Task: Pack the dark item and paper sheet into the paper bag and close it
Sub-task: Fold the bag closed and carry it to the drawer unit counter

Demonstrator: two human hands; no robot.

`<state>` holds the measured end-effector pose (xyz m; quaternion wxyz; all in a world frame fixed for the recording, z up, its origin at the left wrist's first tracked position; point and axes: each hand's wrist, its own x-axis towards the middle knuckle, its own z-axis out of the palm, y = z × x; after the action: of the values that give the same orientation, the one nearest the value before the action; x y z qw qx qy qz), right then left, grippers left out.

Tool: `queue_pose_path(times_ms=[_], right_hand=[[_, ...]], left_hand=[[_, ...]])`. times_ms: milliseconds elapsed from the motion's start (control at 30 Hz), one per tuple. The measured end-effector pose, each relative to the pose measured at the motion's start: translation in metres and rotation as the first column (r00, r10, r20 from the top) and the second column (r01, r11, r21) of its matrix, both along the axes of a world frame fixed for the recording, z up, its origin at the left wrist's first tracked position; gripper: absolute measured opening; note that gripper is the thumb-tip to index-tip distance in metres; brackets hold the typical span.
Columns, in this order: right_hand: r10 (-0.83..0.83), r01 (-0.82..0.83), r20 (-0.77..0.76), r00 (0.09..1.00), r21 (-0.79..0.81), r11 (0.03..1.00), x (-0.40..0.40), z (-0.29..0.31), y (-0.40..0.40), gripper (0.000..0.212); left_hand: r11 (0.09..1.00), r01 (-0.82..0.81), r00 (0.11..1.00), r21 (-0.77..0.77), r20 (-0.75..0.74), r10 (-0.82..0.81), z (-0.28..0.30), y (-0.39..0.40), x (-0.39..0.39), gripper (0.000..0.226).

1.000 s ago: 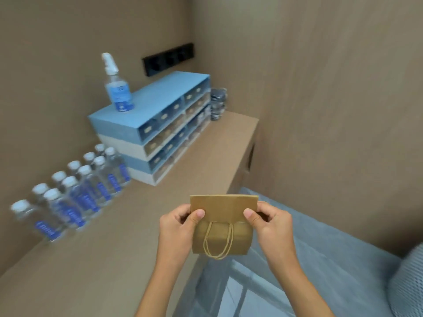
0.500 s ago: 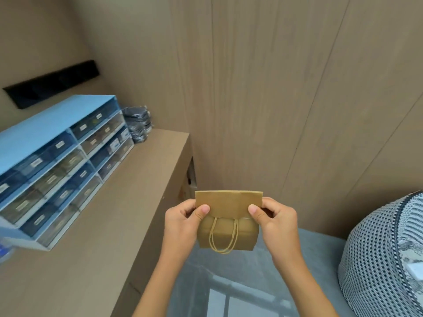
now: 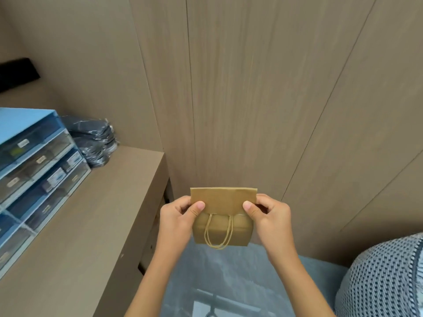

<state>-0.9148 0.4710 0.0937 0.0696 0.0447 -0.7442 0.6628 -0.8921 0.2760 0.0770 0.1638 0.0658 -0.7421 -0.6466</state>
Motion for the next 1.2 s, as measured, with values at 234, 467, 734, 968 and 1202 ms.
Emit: queue_pose_path(times_ms=[234, 467, 734, 968, 1202], right_hand=[[0.141, -0.14, -0.026, 0.99, 0.031, 0.99, -0.132, 0.014, -0.064, 0.019], [0.489, -0.488, -0.004, 0.872, 0.042, 0.872, -0.226, 0.008, -0.189, 0.018], [0.871, -0.872, 0.042, 0.489, 0.012, 0.489, -0.272, -0.015, -0.371, 0.031], [0.991, -0.993, 0.061, 0.118, 0.022, 0.117, -0.29, -0.028, -0.49, 0.028], [0.995, -0.999, 0.094, -0.042, 0.015, -0.044, -0.295, -0.054, -0.548, 0.032]], left_hand=[[0.993, -0.11, 0.994, 0.03, 0.011, 0.11, 0.002, -0.063, -0.108, 0.021], [0.894, -0.445, 0.895, 0.056, 0.03, 0.444, 0.002, -0.155, -0.132, 0.009], [0.567, -0.821, 0.57, 0.069, 0.046, 0.82, -0.011, -0.256, -0.112, 0.021], [0.206, -0.977, 0.21, 0.063, 0.074, 0.975, -0.016, -0.296, -0.113, 0.021], [0.058, -0.998, 0.06, 0.022, 0.095, 0.994, -0.037, -0.321, -0.118, 0.022]])
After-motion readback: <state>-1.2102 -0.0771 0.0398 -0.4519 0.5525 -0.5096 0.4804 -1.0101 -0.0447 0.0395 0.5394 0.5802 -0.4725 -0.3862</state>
